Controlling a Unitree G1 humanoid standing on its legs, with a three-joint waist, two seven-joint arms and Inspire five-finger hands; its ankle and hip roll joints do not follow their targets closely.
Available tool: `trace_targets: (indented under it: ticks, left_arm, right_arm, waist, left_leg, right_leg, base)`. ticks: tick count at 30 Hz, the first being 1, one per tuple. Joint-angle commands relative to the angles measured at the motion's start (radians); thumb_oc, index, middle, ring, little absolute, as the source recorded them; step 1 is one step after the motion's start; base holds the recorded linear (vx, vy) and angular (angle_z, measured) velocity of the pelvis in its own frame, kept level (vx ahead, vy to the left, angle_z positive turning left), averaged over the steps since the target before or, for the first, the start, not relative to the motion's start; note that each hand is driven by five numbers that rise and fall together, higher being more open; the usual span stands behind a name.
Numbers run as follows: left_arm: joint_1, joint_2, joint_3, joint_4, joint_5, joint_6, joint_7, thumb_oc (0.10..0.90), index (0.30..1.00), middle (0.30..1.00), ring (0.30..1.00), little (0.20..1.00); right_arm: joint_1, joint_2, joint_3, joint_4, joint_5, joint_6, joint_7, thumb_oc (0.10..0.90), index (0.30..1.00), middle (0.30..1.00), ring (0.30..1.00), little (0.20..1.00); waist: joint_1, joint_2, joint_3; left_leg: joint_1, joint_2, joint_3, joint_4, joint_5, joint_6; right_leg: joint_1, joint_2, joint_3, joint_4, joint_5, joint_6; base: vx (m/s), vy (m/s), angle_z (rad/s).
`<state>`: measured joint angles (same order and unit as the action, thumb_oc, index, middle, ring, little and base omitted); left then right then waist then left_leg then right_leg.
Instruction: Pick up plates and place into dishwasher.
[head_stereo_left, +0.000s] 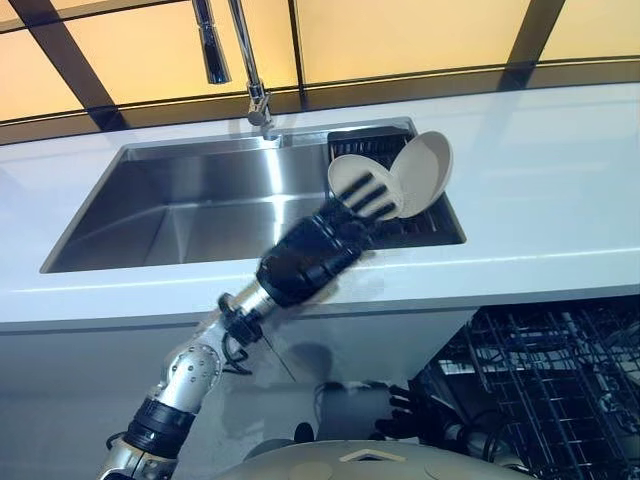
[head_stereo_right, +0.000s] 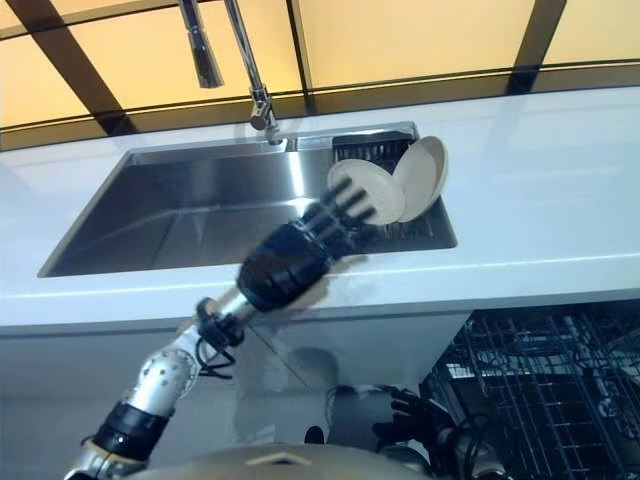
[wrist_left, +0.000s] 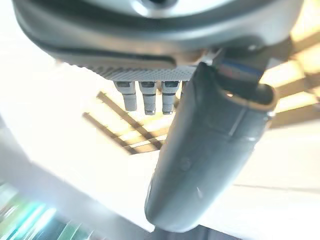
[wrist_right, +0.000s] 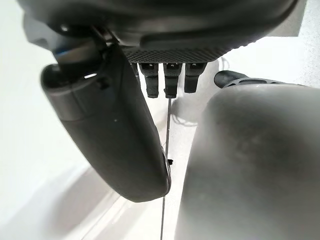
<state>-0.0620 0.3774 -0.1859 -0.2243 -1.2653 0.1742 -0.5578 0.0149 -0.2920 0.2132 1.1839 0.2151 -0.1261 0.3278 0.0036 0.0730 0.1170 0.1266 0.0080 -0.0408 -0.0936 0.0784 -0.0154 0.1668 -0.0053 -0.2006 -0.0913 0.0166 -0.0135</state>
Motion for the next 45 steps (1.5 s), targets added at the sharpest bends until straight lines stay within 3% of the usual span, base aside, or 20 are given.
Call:
trace_targets:
  ticks: [1,4,6,8,9,12,18,19,21,22,24,27,28,31,32,34,38,40,45]
  left_arm:
    - [-0.147,-0.024,0.047,-0.118,-0.104,-0.151,0.042,0.800,0.900,0.900,0.900,0.900]
    - [-0.185,-0.015,0.059,-0.133,-0.113,-0.182,0.091,0.800,0.900,0.900,0.900,0.900]
    - [-0.244,0.008,0.083,-0.138,-0.106,-0.257,0.176,0.800,0.900,0.900,0.900,0.900]
    - [-0.264,0.014,0.095,-0.137,-0.099,-0.273,0.207,0.800,0.900,0.900,0.900,0.900]
    - [-0.299,0.035,0.116,-0.134,-0.063,-0.329,0.271,0.800,0.900,0.900,0.900,0.900]
    - [-0.370,0.084,0.156,-0.113,0.027,-0.355,0.378,0.800,0.900,0.900,0.900,0.900]
    - [-0.473,0.179,0.188,-0.068,0.206,-0.331,0.486,0.800,0.900,0.900,0.900,0.900]
    - [-0.506,0.211,0.186,-0.051,0.294,-0.346,0.535,0.800,0.900,0.900,0.900,0.900]
    - [-0.512,0.216,0.184,-0.046,0.314,-0.351,0.541,0.800,0.900,0.900,0.900,0.900]
    - [-0.561,0.262,0.182,-0.021,0.451,-0.322,0.588,0.800,0.900,0.900,0.900,0.900]
    - [-0.622,0.319,0.163,0.030,0.589,-0.265,0.593,0.800,0.900,0.900,0.900,0.900]
    - [-0.652,0.358,0.144,0.075,0.652,-0.277,0.594,0.800,0.900,0.900,0.900,0.900]
    - [-0.719,0.447,0.102,0.170,0.804,-0.276,0.553,0.800,0.900,0.900,0.900,0.900]
    - [-0.779,0.513,0.057,0.212,0.956,-0.303,0.561,0.800,0.900,0.900,0.900,0.900]
    - [-0.833,0.571,0.012,0.232,1.074,-0.327,0.569,0.800,0.900,0.900,0.900,0.900]
    - [-0.894,0.627,-0.047,0.243,1.023,-0.328,0.562,0.800,0.900,0.900,0.900,0.900]
    - [-0.958,0.669,-0.109,0.232,1.111,-0.335,0.520,0.800,0.900,0.900,0.900,0.900]
    - [-1.016,0.713,-0.192,0.233,1.258,-0.345,0.501,0.800,0.900,0.900,0.900,0.900]
    - [-1.123,0.762,-0.366,0.255,1.256,-0.292,0.408,0.800,0.900,0.900,0.900,0.900]
  right_arm:
    - [-0.047,0.045,0.024,0.032,0.027,-0.037,-0.005,0.800,0.900,0.900,0.900,0.900]
    - [-0.047,0.050,0.031,0.036,0.028,-0.039,-0.007,0.800,0.900,0.900,0.900,0.900]
    - [-0.048,0.054,0.047,0.040,0.032,-0.037,-0.010,0.800,0.900,0.900,0.900,0.900]
    - [-0.048,0.056,0.050,0.040,0.031,-0.035,-0.011,0.800,0.900,0.900,0.900,0.900]
    - [-0.050,0.058,0.057,0.041,0.031,-0.031,-0.011,0.800,0.900,0.900,0.900,0.900]
    - [-0.052,0.058,0.066,0.046,0.035,-0.025,-0.012,0.800,0.900,0.900,0.900,0.900]
    - [-0.052,0.052,0.072,0.049,0.038,-0.020,-0.012,0.800,0.900,0.900,0.900,0.900]
    - [-0.056,0.048,0.074,0.052,0.037,-0.017,-0.010,0.800,0.900,0.900,0.900,0.900]
    - [-0.057,0.048,0.073,0.053,0.037,-0.016,-0.009,0.800,0.900,0.900,0.900,0.900]
    - [-0.063,0.042,0.075,0.055,0.041,0.001,0.003,0.800,0.900,0.900,0.900,0.900]
    - [-0.070,0.037,0.078,0.036,0.083,-0.040,0.023,0.800,0.900,0.900,0.900,0.900]
    - [-0.076,0.031,0.079,0.001,0.129,-0.056,0.045,0.800,0.900,0.900,0.900,0.900]
    - [-0.078,0.020,0.084,-0.064,0.171,-0.076,0.061,0.800,0.900,0.900,0.900,0.900]
    - [-0.072,0.009,0.085,-0.086,0.169,-0.092,0.072,0.800,0.900,0.900,0.900,0.900]
    - [-0.064,0.001,0.086,-0.097,0.152,-0.111,0.074,0.800,0.900,0.900,0.900,0.900]
    - [-0.051,-0.005,0.079,-0.109,0.156,-0.128,0.076,0.800,0.900,0.900,0.900,0.900]
    - [-0.036,-0.009,0.074,-0.124,0.170,-0.156,0.083,0.800,0.900,0.900,0.900,0.900]
    - [-0.016,-0.017,0.078,-0.177,0.170,-0.155,0.081,0.800,0.900,0.900,0.900,0.900]
    - [0.013,-0.020,0.090,-0.250,0.141,-0.164,0.079,0.800,0.900,0.900,0.900,0.900]
  waist:
    - [0.016,-0.032,-0.028]
    - [0.013,-0.033,-0.032]
    - [0.008,-0.033,-0.041]
    - [0.007,-0.033,-0.043]
    - [0.003,-0.033,-0.047]
    - [-0.001,-0.031,-0.055]
    - [-0.011,-0.023,-0.064]
    - [-0.013,-0.019,-0.066]
    - [-0.014,-0.018,-0.066]
    - [-0.016,-0.014,-0.068]
    - [-0.021,-0.011,-0.071]
    - [-0.025,-0.010,-0.072]
    - [-0.037,-0.006,-0.072]
    - [-0.046,-0.003,-0.072]
    - [-0.055,-0.002,-0.072]
    - [-0.064,-0.002,-0.071]
    - [-0.076,0.000,-0.065]
    - [-0.096,0.007,-0.056]
    - [-0.135,0.016,-0.039]
  left_leg:
    - [0.041,-0.065,0.009,0.011,-0.156,0.066]
    - [0.042,-0.065,0.008,0.010,-0.155,0.065]
    - [0.043,-0.065,0.008,0.007,-0.153,0.062]
    - [0.044,-0.065,0.009,0.007,-0.153,0.061]
    - [0.045,-0.064,0.011,0.006,-0.151,0.058]
    - [0.044,-0.061,0.016,0.007,-0.149,0.053]
    - [0.044,-0.060,0.026,0.006,-0.148,0.047]
    - [0.043,-0.060,0.029,0.006,-0.146,0.045]
    - [0.043,-0.059,0.030,0.006,-0.146,0.044]
    - [0.042,-0.058,0.035,0.006,-0.146,0.042]
    - [0.042,-0.057,0.040,0.006,-0.143,0.040]
    - [0.042,-0.057,0.043,0.006,-0.143,0.039]
    - [0.040,-0.058,0.056,0.007,-0.143,0.039]
    - [0.040,-0.057,0.066,0.007,-0.145,0.040]
    - [0.041,-0.056,0.076,0.007,-0.146,0.042]
    - [0.042,-0.055,0.089,0.008,-0.147,0.044]
    - [0.045,-0.054,0.104,0.010,-0.149,0.047]
    - [0.050,-0.053,0.119,0.011,-0.153,0.050]
    - [0.058,-0.051,0.154,0.018,-0.158,0.052]
  right_leg:
    - [-0.024,-0.017,0.017,0.079,-0.093,0.047]
    - [-0.023,-0.016,0.016,0.079,-0.094,0.048]
    - [-0.022,-0.014,0.018,0.077,-0.096,0.048]
    - [-0.021,-0.013,0.018,0.076,-0.097,0.047]
    - [-0.020,-0.011,0.020,0.076,-0.098,0.046]
    - [-0.022,-0.009,0.022,0.077,-0.100,0.046]
    - [-0.023,-0.005,0.029,0.076,-0.102,0.046]
    - [-0.024,-0.004,0.031,0.076,-0.102,0.047]
    - [-0.024,-0.004,0.032,0.076,-0.102,0.047]
    - [-0.026,-0.003,0.032,0.078,-0.103,0.048]
    - [-0.027,-0.002,0.033,0.079,-0.101,0.050]
    - [-0.029,-0.001,0.035,0.079,-0.100,0.051]
    - [-0.037,-0.001,0.043,0.084,-0.098,0.056]
    - [-0.041,-0.001,0.049,0.083,-0.094,0.062]
    - [-0.043,-0.002,0.054,0.082,-0.090,0.066]
    - [-0.045,-0.002,0.061,0.081,-0.086,0.071]
    - [-0.048,0.000,0.076,0.083,-0.081,0.076]
    - [-0.053,0.001,0.086,0.087,-0.076,0.082]
    - [-0.061,0.000,0.112,0.090,-0.062,0.100]
  base:
    - [0.02,-0.024,0.07]
    - [0.01,-0.011,0.03]
    - [0.01,-0.013,0.02]
    - [0.00,0.000,0.00]
    - [0.00,0.000,0.00]
    - [0.04,-0.018,0.00]
    - [0.01,-0.002,0.00]
    - [0.00,0.000,0.00]
    - [0.00,0.000,0.00]
    - [0.00,0.000,0.00]
    - [0.02,-0.003,-0.01]
    - [0.00,0.000,0.00]
    - [0.00,0.000,0.00]
    - [0.01,0.011,-0.08]
    - [0.01,0.009,-0.10]
    - [0.02,0.003,-0.10]
    - [0.01,0.007,-0.08]
    - [-0.01,0.023,-0.08]
    - [-0.01,0.027,-0.17]
